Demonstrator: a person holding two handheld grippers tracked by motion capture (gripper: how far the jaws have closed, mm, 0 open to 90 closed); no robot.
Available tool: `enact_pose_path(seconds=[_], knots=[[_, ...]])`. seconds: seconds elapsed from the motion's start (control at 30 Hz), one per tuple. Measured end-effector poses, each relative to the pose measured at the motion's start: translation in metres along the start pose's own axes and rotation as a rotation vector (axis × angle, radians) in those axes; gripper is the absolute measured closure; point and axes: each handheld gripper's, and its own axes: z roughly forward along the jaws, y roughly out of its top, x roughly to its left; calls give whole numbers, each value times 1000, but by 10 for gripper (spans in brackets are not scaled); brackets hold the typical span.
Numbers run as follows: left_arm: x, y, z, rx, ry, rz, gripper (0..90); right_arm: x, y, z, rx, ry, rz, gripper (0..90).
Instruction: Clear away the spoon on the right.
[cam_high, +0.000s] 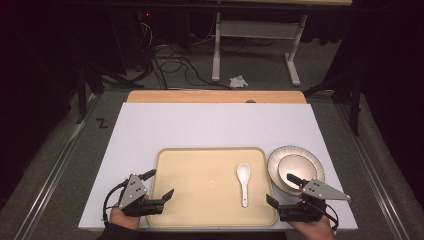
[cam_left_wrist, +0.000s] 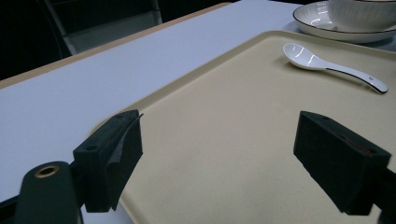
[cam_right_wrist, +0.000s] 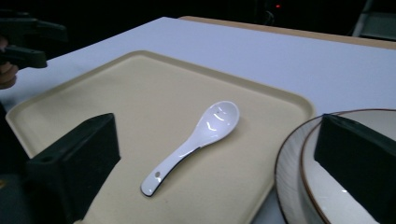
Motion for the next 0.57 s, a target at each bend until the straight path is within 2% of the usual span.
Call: enact_pose_path(seconds=[0.1,0.2,0.57], knots=[[-1,0,1,-1,-1,3,159,-2,-2,-4,-14,-5,0,4],[0,0,2,4,1,3,159,-2,-4,-2,3,1,-2,4],[0,0,0,-3,1,3,159,-3,-4,-1,1,-10,2,4]])
